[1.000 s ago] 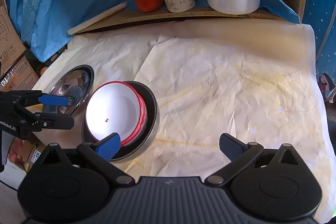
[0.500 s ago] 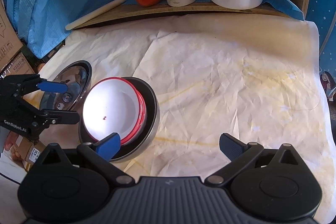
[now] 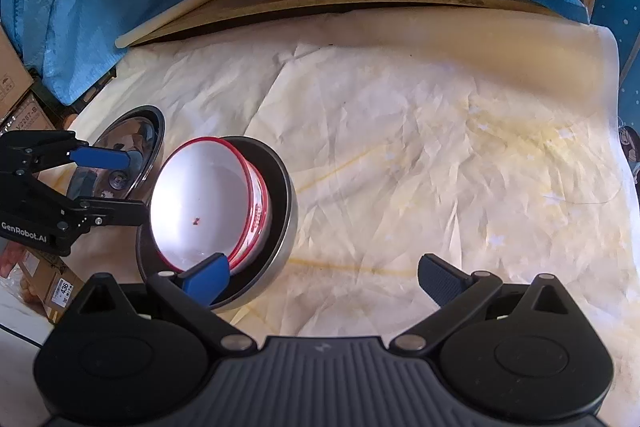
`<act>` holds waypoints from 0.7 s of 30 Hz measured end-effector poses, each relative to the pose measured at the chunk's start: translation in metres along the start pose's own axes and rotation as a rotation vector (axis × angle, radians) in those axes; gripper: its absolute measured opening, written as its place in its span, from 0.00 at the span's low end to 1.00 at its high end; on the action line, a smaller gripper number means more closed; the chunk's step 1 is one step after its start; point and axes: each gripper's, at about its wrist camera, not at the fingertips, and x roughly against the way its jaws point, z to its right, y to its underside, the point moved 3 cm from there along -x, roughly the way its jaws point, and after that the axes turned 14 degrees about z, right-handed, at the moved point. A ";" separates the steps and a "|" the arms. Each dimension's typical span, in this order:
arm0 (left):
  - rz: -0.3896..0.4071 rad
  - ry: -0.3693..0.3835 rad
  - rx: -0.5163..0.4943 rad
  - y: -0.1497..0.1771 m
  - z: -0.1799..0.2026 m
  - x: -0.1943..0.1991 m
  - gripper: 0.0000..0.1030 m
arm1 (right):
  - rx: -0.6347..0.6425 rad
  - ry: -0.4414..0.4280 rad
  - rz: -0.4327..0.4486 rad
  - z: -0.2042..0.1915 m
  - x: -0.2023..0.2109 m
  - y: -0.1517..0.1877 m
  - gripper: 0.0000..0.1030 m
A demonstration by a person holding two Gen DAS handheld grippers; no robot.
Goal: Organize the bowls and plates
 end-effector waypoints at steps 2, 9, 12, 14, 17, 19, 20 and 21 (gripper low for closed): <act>-0.004 0.003 -0.001 0.001 0.001 -0.003 0.72 | 0.008 0.002 -0.001 -0.002 -0.001 0.000 0.99; -0.018 0.016 -0.006 0.002 0.002 -0.007 0.57 | 0.027 0.017 -0.003 -0.003 0.001 0.001 0.99; -0.022 0.015 -0.001 0.001 0.002 -0.009 0.52 | 0.033 0.040 -0.011 -0.001 -0.001 0.000 0.97; -0.028 0.015 -0.001 -0.001 0.003 -0.010 0.49 | 0.025 0.038 -0.019 0.000 0.000 -0.001 0.96; -0.036 0.005 0.004 -0.002 0.005 -0.013 0.46 | 0.031 0.054 -0.033 -0.001 -0.002 -0.003 0.93; -0.040 -0.004 0.016 -0.002 0.005 -0.015 0.44 | 0.034 0.062 -0.048 -0.003 -0.004 -0.005 0.92; -0.041 -0.005 0.021 -0.002 0.006 -0.016 0.43 | 0.036 0.059 -0.055 -0.003 -0.004 -0.005 0.90; -0.041 -0.007 0.025 -0.002 0.006 -0.017 0.42 | 0.036 0.059 -0.059 -0.003 -0.004 -0.006 0.89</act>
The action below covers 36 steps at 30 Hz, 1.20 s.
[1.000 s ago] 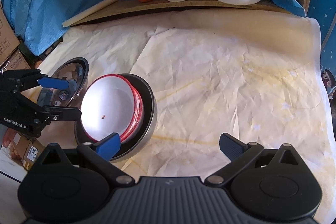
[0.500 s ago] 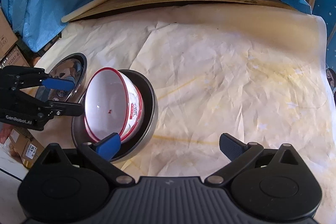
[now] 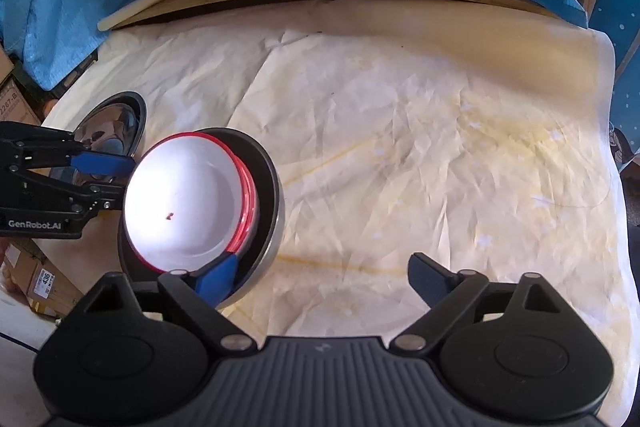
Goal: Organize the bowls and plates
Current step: 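Close the left gripper on the stacked bowls rim while the right gripper grips its other side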
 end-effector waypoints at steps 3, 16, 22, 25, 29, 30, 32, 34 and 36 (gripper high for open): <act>0.003 -0.011 0.016 0.001 0.000 -0.002 0.40 | 0.013 0.006 -0.007 -0.002 0.001 -0.002 0.87; 0.031 -0.039 0.049 0.003 0.010 -0.003 0.19 | -0.005 0.020 -0.075 -0.023 -0.005 -0.009 0.48; 0.053 -0.037 0.073 0.005 0.008 -0.002 0.16 | -0.024 0.011 -0.095 -0.028 -0.013 -0.003 0.45; 0.061 -0.039 0.075 0.006 0.009 -0.002 0.15 | -0.079 -0.041 -0.114 -0.030 -0.022 0.003 0.30; 0.062 -0.028 0.080 0.008 0.008 -0.002 0.14 | -0.073 -0.040 -0.096 -0.035 -0.018 0.004 0.27; 0.065 -0.021 0.088 0.008 0.007 -0.002 0.13 | -0.083 -0.044 -0.093 -0.034 -0.018 0.005 0.27; 0.069 -0.006 0.111 0.009 0.006 -0.003 0.12 | -0.105 -0.054 -0.083 -0.032 -0.017 0.006 0.27; 0.068 0.000 0.126 0.011 0.005 -0.004 0.12 | -0.114 -0.060 -0.072 -0.030 -0.016 0.007 0.27; 0.069 0.000 0.132 0.013 0.006 -0.005 0.09 | -0.120 -0.065 -0.068 -0.029 -0.015 0.006 0.26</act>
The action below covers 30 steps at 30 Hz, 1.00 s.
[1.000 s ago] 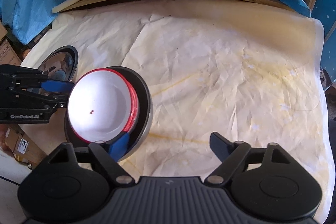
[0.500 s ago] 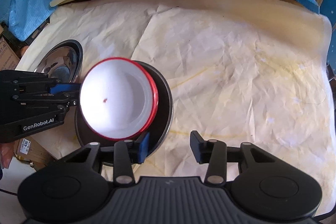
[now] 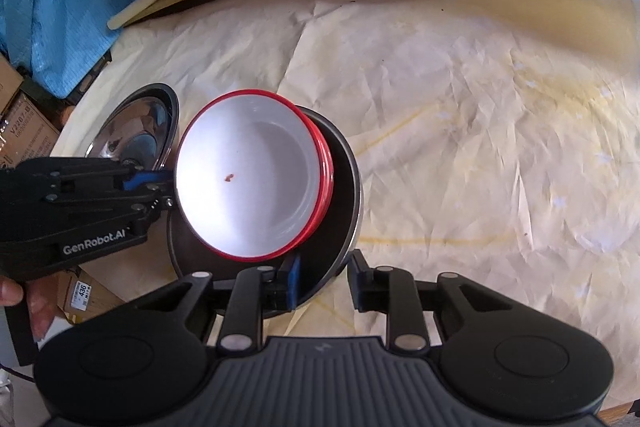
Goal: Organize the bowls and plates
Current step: 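Close the left gripper on the stacked bowls rim while the right gripper grips its other side, then lift the nested bowls with both grippers and carry them toward the steel bowl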
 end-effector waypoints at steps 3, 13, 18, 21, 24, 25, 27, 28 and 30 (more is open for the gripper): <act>0.000 -0.017 -0.005 0.002 0.004 0.001 0.09 | 0.006 0.007 -0.003 -0.001 0.002 0.000 0.26; 0.002 -0.032 0.036 0.003 0.001 0.005 0.07 | 0.026 0.017 -0.003 -0.008 0.004 0.000 0.26; 0.022 -0.033 0.043 0.000 -0.001 0.010 0.07 | 0.037 0.015 0.008 -0.011 0.007 -0.002 0.26; 0.034 -0.034 0.048 -0.002 -0.004 0.015 0.07 | 0.044 0.008 0.016 -0.014 0.010 -0.005 0.26; 0.051 -0.041 0.051 -0.005 -0.006 0.020 0.06 | 0.053 -0.001 0.024 -0.018 0.013 -0.009 0.26; 0.056 -0.043 0.053 -0.006 -0.007 0.022 0.06 | 0.055 -0.004 0.028 -0.020 0.014 -0.010 0.26; 0.067 -0.047 0.058 -0.009 -0.011 0.026 0.06 | 0.059 -0.013 0.036 -0.023 0.016 -0.014 0.26; 0.072 -0.049 0.060 -0.011 -0.012 0.028 0.06 | 0.061 -0.016 0.040 -0.025 0.016 -0.016 0.26; 0.086 -0.053 0.066 -0.014 -0.016 0.032 0.06 | 0.064 -0.025 0.048 -0.028 0.017 -0.021 0.26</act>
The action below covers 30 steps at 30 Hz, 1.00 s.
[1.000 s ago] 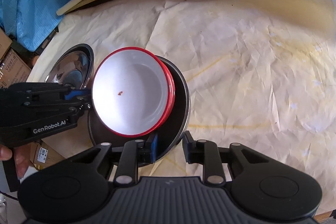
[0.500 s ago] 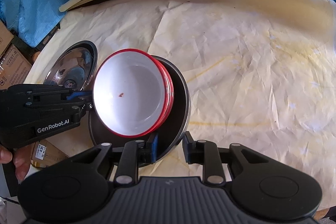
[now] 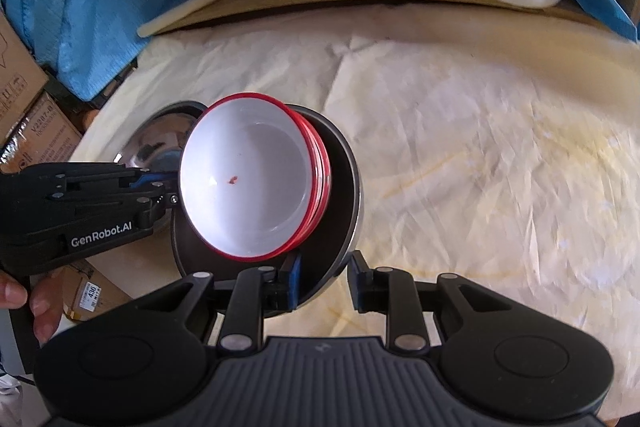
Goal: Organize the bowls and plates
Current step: 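Lift the nested bowls with both grippers and carry them toward the steel bowl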
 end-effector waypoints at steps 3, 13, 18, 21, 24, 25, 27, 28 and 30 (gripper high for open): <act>0.020 -0.011 0.015 -0.006 -0.008 0.006 0.06 | 0.008 -0.018 0.013 -0.007 0.000 -0.008 0.26; 0.078 -0.098 0.067 -0.021 -0.048 0.032 0.06 | 0.062 -0.095 0.027 -0.047 -0.017 -0.037 0.26; 0.086 -0.147 0.093 -0.022 -0.071 0.043 0.06 | 0.092 -0.142 0.011 -0.071 -0.034 -0.043 0.26; 0.081 -0.174 0.107 -0.020 -0.085 0.049 0.06 | 0.116 -0.163 -0.003 -0.084 -0.044 -0.046 0.26; 0.076 -0.198 0.124 -0.017 -0.099 0.055 0.06 | 0.135 -0.186 -0.020 -0.097 -0.054 -0.046 0.26; 0.074 -0.204 0.129 -0.016 -0.103 0.056 0.06 | 0.139 -0.192 -0.027 -0.101 -0.057 -0.046 0.26; 0.066 -0.216 0.138 -0.013 -0.112 0.059 0.06 | 0.150 -0.205 -0.043 -0.108 -0.064 -0.045 0.26; 0.062 -0.222 0.144 -0.011 -0.117 0.059 0.06 | 0.154 -0.210 -0.052 -0.112 -0.068 -0.044 0.26; 0.053 -0.229 0.153 -0.008 -0.124 0.059 0.06 | 0.162 -0.217 -0.067 -0.117 -0.073 -0.042 0.26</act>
